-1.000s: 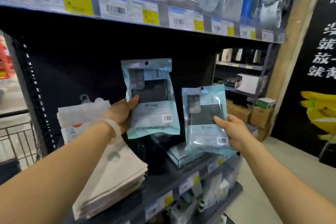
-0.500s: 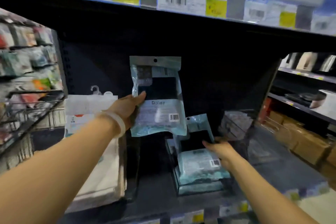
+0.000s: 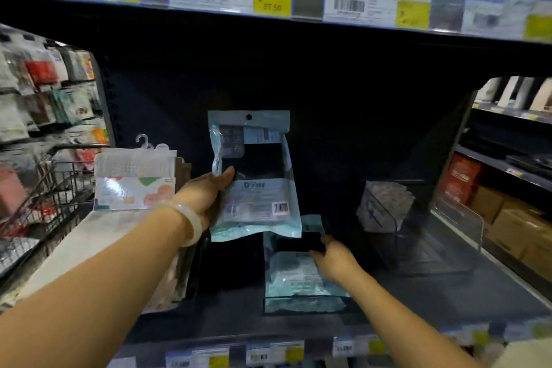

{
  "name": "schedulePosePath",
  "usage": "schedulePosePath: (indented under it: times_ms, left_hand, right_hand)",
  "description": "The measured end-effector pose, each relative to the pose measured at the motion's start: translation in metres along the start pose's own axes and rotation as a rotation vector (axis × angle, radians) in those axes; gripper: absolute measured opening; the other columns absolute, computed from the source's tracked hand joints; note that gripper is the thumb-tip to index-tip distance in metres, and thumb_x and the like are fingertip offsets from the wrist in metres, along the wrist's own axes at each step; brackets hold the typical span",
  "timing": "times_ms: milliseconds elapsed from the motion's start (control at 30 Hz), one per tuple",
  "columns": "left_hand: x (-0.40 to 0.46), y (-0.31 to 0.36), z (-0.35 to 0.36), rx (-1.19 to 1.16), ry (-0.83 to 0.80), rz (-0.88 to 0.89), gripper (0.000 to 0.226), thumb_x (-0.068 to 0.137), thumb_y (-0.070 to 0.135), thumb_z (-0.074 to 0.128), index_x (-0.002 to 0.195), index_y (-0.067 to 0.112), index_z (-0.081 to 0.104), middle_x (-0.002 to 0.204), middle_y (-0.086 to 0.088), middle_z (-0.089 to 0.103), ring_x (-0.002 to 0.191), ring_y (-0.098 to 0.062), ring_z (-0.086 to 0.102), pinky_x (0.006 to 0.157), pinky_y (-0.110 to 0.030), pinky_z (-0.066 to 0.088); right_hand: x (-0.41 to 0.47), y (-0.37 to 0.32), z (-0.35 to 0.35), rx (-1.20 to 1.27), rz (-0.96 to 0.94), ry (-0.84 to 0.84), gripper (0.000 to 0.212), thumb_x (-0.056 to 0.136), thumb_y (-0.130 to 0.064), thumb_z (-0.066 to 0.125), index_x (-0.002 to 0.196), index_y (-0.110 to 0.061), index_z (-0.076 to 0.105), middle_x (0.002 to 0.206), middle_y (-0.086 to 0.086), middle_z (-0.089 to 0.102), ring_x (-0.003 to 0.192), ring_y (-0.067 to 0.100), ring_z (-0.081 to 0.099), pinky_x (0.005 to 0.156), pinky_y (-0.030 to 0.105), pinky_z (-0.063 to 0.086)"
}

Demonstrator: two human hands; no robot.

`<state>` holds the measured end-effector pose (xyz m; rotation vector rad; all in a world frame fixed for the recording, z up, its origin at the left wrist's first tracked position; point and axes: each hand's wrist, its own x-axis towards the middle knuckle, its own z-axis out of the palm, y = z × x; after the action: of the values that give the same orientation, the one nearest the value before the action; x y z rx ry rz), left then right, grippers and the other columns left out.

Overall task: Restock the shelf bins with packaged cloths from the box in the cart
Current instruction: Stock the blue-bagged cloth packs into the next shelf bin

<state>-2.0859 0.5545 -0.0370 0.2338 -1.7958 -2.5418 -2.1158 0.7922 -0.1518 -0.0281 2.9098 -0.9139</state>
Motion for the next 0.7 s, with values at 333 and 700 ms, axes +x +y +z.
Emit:
schedulePosePath:
  times_ms: [333, 700]
  left_hand:
    - [-0.009, -0.027, 0.012, 0.028, 0.025, -0.068, 0.017, 0.093, 0.023, 0.057, 0.099, 0.007, 0.06, 0.083, -0.014, 0.073, 0.073, -0.029, 0.071, 0.069, -0.041, 0.055]
    - [0.004, -0.096, 0.036, 0.104, 0.121, -0.231, 0.03, 0.088, 0.022, 0.065, 0.111, 0.004, 0.059, 0.104, -0.021, 0.069, 0.094, -0.036, 0.067, 0.089, -0.048, 0.053]
  right_hand:
    - [-0.003, 0.001, -0.008, -0.054, -0.09, 0.055, 0.043, 0.099, -0.03, 0.044, 0.133, -0.004, 0.048, 0.138, 0.019, 0.042, 0.118, 0.03, 0.049, 0.093, 0.025, 0.04]
    - [-0.021, -0.01, -0.041, 0.696, -0.043, -0.03, 0.036, 0.089, -0.02, 0.063, 0.122, -0.011, 0.052, 0.106, 0.007, 0.062, 0.082, 0.01, 0.061, 0.053, 0.015, 0.045]
